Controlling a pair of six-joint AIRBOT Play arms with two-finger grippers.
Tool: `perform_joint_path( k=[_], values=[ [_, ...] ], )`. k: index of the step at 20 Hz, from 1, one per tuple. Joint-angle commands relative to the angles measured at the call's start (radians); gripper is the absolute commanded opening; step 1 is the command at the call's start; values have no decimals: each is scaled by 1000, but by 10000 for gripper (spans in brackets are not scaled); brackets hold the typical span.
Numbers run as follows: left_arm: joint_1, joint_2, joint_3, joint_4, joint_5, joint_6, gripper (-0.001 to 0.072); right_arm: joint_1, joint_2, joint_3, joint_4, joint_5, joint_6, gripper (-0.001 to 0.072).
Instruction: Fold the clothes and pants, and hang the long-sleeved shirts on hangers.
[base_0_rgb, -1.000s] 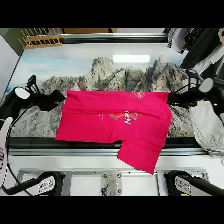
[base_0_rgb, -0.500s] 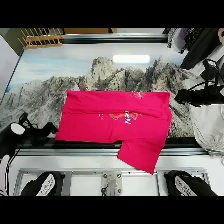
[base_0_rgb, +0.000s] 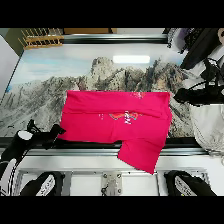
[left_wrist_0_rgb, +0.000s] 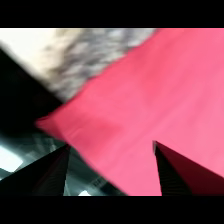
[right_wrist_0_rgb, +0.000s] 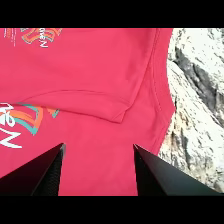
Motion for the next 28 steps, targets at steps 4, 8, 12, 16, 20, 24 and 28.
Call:
perform_joint_path(
  k=[4, 8, 12, 16, 20, 24, 28],
  values=[
    [-130, -123, 107, -13, 32, 1, 7, -17, 2, -2, 8, 11, 0, 466],
    [-138, -28, 95, 0, 19, 1, 8, -191, 12, -108, 144, 112, -109, 467],
    [-136, 114, -6, 20, 0, 1, 7, -389, 42, -415, 172, 124, -148, 625],
    [-136, 204, -55, 20, -17, 1, 7, -421, 42, -660, 180, 50, -173, 684],
    [-136, 248, -55, 20, -6, 1, 7, -366, 32, -741, 231, -18, -177, 680],
    [-136, 230, -54, 18, -6, 1, 8, -252, -18, -742, 248, -46, -175, 673],
    [-136, 175, -54, 16, -7, 1, 7, -133, -68, -742, 288, -80, -169, 673]
  ],
)
